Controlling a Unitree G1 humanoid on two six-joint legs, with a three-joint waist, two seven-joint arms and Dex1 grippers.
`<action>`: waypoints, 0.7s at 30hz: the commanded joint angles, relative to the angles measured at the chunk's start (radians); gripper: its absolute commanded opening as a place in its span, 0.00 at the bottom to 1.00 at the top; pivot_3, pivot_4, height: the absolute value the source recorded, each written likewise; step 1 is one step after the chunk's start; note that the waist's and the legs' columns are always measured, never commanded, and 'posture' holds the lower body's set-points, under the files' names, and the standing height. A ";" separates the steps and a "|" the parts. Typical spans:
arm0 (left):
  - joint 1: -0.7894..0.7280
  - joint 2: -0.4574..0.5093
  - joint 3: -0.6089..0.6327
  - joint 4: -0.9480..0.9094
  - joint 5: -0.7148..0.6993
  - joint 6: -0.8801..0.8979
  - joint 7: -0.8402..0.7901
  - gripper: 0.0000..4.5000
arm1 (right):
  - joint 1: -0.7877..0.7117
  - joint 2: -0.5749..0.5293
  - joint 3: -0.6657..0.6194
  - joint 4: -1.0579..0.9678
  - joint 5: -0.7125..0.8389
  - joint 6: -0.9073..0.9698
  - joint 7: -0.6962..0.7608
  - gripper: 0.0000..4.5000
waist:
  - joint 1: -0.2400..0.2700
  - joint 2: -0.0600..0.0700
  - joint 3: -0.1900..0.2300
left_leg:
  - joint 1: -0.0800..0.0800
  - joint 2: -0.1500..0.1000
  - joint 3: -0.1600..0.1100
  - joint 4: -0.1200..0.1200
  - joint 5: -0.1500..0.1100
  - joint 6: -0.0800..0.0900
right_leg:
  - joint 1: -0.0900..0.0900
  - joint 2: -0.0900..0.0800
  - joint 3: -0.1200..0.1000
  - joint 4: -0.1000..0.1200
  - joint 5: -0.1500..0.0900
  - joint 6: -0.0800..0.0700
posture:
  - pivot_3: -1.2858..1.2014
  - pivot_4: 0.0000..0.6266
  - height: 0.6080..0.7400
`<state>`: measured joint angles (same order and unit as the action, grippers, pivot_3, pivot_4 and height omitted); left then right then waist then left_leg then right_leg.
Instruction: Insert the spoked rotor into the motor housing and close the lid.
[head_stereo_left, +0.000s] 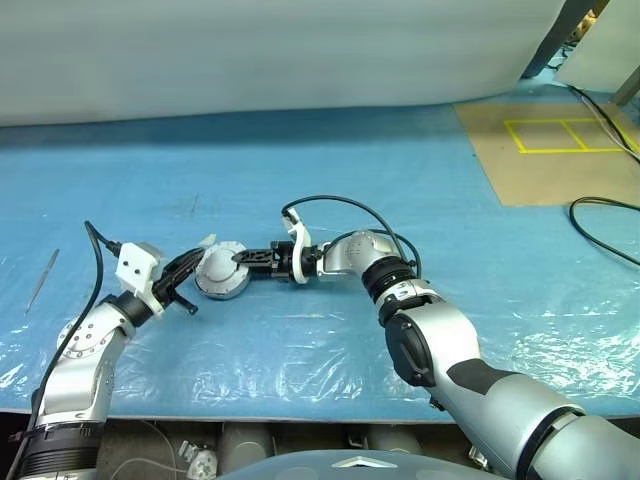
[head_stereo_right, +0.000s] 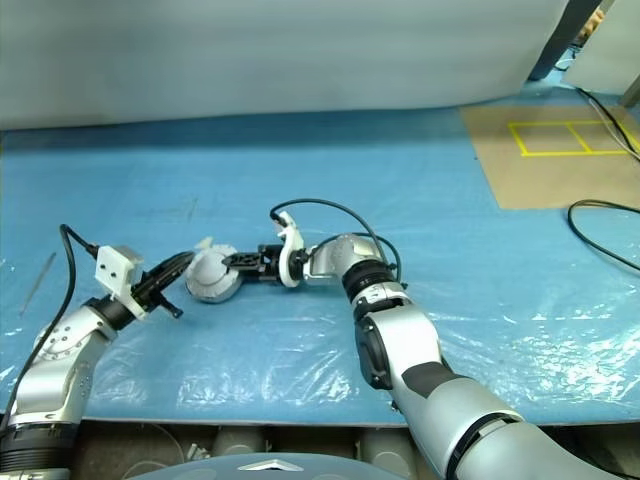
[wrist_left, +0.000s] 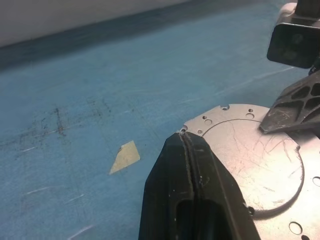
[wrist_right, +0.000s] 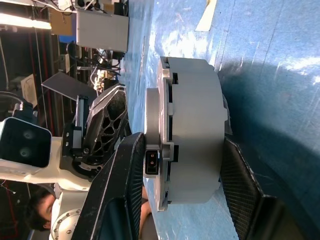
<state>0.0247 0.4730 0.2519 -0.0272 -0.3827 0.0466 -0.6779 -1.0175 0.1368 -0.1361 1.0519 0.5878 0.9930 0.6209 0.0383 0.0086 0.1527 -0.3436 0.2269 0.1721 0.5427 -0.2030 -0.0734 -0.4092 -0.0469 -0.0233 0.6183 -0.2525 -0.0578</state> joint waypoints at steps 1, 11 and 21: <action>-0.007 -0.025 0.096 -0.019 -0.092 0.027 0.049 0.00 | 0.028 0.161 -0.058 -0.004 0.049 -0.010 0.007 0.40 | 0.002 -0.002 0.001 | 0.000 0.000 0.000 0.001 0.000 0.000 | -0.001 0.000 0.000 0.001 0.000 0.000 | 0.52 0.24 1.00; 0.043 -0.116 0.185 -0.124 -0.330 0.221 0.148 0.00 | -0.024 0.140 -0.200 -0.038 0.169 0.004 0.054 0.40 | 0.008 -0.009 0.003 | -0.008 0.001 -0.001 0.007 0.000 0.000 | -0.009 0.001 0.000 0.006 0.001 0.000 | 0.52 0.24 1.00; 0.025 -0.117 0.145 -0.163 -0.306 0.227 0.152 0.00 | -0.008 0.124 -0.108 -0.051 0.085 -0.066 0.049 0.40 | 0.009 -0.011 0.003 | -0.008 0.002 -0.001 0.009 0.000 0.000 | -0.009 0.001 0.000 0.006 0.001 -0.001 | 0.52 0.24 1.00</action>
<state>0.0641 0.3416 0.3918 -0.1395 -0.6972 0.2945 -0.5185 -1.0198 0.1367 -0.2554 1.0363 0.6826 0.9574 0.6611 0.0475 -0.0026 0.1557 -0.3515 0.2289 0.1714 0.5520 -0.2028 -0.0731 -0.4179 -0.0456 -0.0238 0.6244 -0.2511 -0.0584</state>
